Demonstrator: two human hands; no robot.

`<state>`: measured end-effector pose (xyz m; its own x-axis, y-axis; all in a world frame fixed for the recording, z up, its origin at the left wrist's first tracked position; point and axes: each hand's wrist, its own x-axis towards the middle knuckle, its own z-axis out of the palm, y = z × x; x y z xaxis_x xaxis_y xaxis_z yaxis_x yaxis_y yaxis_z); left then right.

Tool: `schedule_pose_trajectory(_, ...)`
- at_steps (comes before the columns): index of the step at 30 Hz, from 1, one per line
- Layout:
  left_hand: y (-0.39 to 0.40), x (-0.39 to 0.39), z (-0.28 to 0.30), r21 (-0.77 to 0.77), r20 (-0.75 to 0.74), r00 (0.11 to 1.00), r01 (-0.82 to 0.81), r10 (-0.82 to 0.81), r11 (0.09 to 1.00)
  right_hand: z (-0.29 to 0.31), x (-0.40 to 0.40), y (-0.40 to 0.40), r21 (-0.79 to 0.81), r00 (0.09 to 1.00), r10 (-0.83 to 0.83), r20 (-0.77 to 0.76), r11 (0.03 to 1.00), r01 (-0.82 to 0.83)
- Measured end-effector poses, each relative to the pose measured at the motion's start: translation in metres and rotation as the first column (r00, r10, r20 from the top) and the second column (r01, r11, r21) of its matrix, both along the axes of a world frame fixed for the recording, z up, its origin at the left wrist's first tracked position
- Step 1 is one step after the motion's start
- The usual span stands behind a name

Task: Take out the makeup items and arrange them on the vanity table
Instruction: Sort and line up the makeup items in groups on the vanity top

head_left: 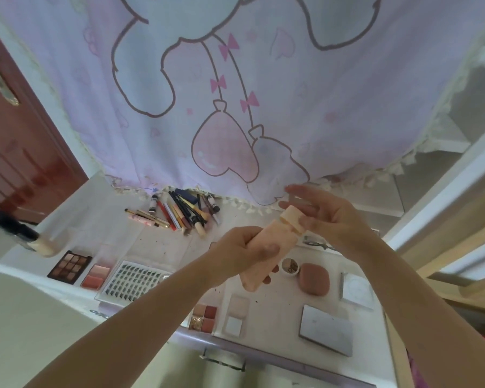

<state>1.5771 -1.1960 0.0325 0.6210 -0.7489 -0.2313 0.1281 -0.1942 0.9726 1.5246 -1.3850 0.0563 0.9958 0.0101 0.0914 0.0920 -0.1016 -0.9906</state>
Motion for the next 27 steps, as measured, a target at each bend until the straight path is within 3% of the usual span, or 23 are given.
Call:
schedule_pose_trajectory(6,0.009,-0.006,0.0,-0.037,-0.063,0.998,-0.005,0.002,0.999,-0.004,0.003,0.003,0.129,0.992,0.084,-0.096,0.989,-0.071)
schedule_pose_trajectory(11,0.016,-0.004,-0.003,-0.007,-0.09,0.996,-0.003,0.002,1.0,-0.003,0.005,0.005,0.055,0.982,0.087,-0.167,0.995,-0.079)
schedule_pose_trajectory(16,0.02,-0.008,-0.016,0.031,-0.128,0.991,-0.023,0.026,0.999,-0.021,0.003,0.008,0.184,0.977,0.072,-0.203,0.982,-0.034)
schedule_pose_trajectory(22,0.011,-0.024,-0.059,0.284,0.053,0.998,-0.04,0.026,0.958,-0.076,-0.002,0.014,0.0,0.936,-0.076,-0.342,0.997,0.081)
schedule_pose_trajectory(27,0.001,-0.044,-0.108,0.451,-0.022,1.0,0.016,-0.007,0.893,-0.132,-0.01,0.016,-0.084,0.829,-0.173,-0.532,0.985,0.152)
